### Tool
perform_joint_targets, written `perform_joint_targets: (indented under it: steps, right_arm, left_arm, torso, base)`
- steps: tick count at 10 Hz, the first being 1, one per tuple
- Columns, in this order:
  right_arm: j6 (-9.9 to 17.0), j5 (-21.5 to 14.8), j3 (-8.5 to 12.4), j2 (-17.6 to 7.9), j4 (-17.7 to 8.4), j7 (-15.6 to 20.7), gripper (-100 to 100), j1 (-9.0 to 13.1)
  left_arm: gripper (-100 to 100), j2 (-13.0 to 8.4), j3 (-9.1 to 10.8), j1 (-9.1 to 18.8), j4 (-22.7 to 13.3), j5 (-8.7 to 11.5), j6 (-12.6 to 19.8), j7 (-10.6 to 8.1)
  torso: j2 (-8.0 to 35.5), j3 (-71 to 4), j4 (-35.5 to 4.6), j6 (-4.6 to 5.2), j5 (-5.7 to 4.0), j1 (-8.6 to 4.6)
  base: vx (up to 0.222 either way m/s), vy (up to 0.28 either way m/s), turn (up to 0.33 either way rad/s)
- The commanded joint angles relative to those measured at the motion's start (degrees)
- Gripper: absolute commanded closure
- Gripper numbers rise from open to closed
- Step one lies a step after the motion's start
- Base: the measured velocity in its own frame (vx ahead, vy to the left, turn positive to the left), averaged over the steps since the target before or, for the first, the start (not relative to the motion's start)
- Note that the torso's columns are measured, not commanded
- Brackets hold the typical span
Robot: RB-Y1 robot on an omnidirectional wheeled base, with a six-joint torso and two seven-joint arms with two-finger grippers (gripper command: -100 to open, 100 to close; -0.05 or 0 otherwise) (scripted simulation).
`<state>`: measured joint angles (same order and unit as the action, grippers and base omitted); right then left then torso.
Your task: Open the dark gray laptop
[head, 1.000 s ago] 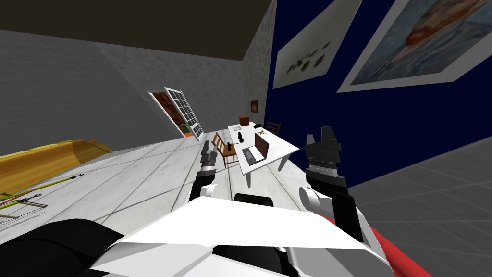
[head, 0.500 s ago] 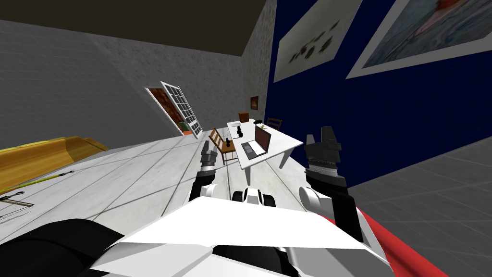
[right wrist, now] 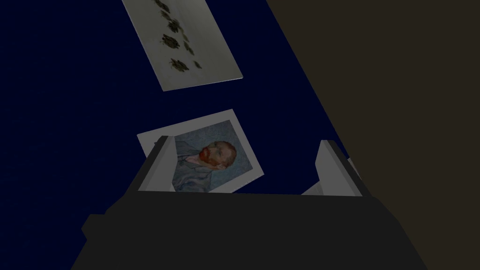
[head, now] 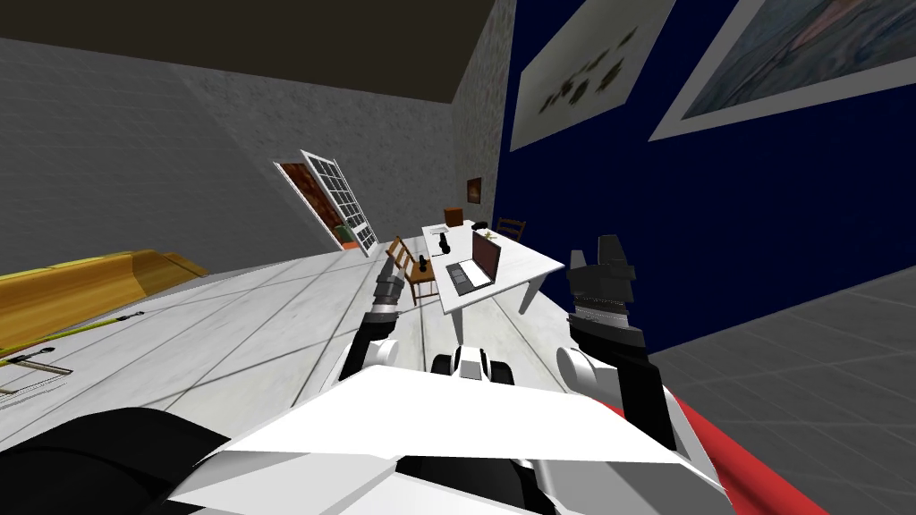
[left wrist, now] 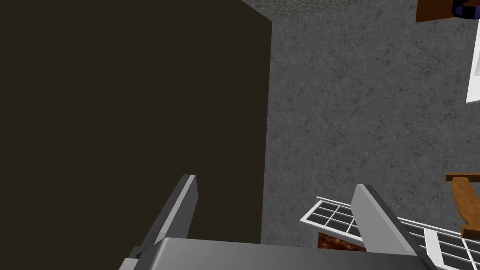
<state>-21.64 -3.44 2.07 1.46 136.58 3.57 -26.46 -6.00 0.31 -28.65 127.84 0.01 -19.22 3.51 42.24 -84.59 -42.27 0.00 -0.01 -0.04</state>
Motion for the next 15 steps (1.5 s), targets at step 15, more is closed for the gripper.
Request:
perform_joint_targets:
  steps: [15]
  right_arm:
    - [0.0, 0.0, 0.0, 0.0, 0.0, 0.0, 0, 0.0]
  left_arm:
    - [-100, -2.5, 5.93, 11.8, 5.2, 0.5, 24.3, 7.91]
  torso:
    - [0.1, 0.0, 0.0, 0.0, 0.05, 0.15]
  base:
    - [0.038, -0.149, 0.06]
